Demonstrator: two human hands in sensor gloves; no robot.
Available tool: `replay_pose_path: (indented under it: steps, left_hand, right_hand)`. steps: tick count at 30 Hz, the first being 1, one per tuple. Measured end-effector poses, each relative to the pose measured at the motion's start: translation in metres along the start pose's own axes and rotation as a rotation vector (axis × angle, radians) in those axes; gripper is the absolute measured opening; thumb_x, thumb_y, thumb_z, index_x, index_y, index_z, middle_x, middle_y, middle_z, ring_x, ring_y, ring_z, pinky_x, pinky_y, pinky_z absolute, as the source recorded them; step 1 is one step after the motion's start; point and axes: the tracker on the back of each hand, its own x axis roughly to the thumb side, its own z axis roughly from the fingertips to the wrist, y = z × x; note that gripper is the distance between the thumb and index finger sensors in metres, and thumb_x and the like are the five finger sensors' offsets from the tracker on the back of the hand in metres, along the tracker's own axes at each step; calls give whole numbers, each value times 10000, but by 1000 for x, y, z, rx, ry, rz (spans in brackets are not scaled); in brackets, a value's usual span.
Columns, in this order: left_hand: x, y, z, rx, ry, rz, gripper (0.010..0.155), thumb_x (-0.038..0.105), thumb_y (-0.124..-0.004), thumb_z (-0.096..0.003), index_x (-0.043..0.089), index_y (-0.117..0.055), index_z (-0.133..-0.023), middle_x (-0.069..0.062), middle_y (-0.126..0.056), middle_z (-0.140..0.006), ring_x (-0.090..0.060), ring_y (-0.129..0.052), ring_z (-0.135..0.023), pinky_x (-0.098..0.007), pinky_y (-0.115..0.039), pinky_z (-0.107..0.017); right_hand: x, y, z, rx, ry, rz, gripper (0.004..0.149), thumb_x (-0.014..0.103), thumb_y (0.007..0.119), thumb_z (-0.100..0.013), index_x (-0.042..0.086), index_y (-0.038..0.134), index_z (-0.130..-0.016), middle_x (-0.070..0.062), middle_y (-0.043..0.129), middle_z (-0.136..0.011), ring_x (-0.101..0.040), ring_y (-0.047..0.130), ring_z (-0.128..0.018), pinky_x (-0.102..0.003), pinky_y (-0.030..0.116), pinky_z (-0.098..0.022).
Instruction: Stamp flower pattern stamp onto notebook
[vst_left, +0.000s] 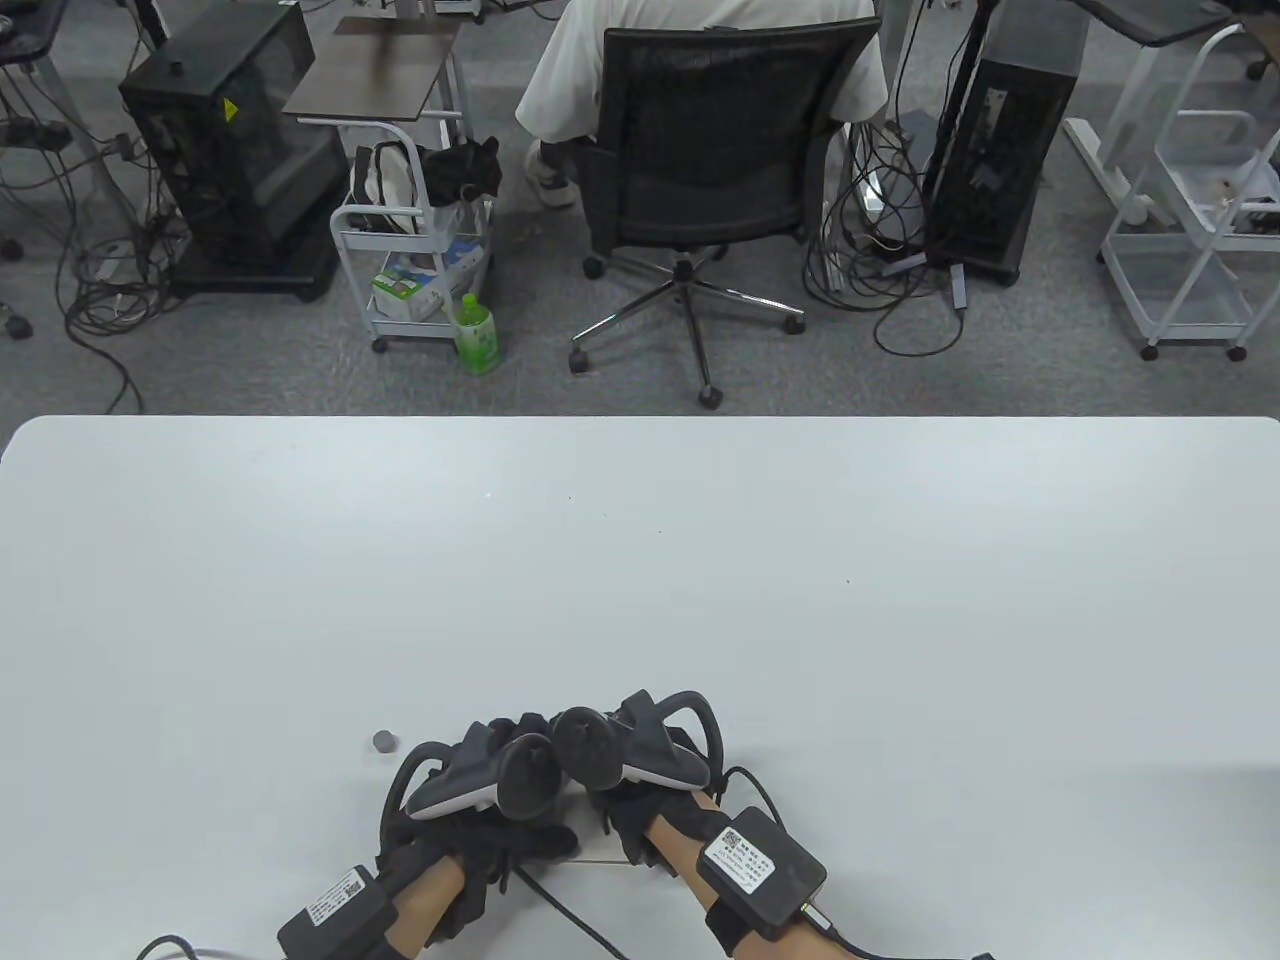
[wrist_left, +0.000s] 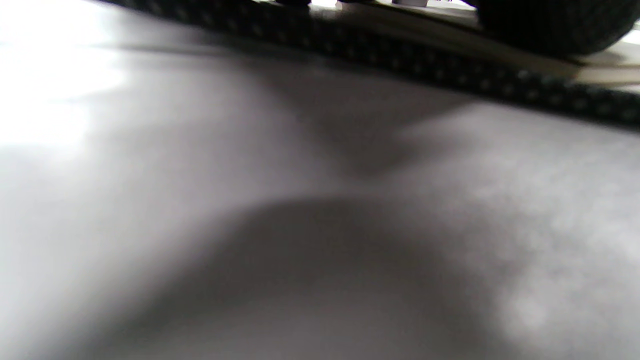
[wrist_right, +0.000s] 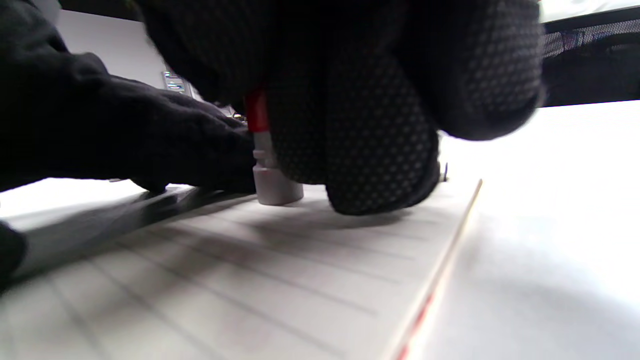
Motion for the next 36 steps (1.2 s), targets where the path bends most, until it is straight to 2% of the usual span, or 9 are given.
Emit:
replay_pose_path:
  steps: [13, 36]
  left_hand:
    - [0, 0, 0, 0, 0, 0, 970, 680, -632, -328, 195, -256, -1079, -116, -196, -1137, -432, -256, -1019, -628, -363, -685]
    - [0, 0, 0, 0, 0, 0, 969, 680, -630, -328, 196, -254, -1079, -115, -194, -1137, -431, -254, -1020, -628, -363, -686]
  right_hand:
    - [-17, -16, 15, -101, 3, -5, 452, 275, 816, -401, 222, 817, -851, -161, 949, -647, -310, 1073, -448, -485, 859, -403]
    - [-17, -4, 17, -51, -8, 16, 452, 274, 821, -400, 220, 819, -849, -159, 948, -653, -315, 1072, -454, -491, 856, -408]
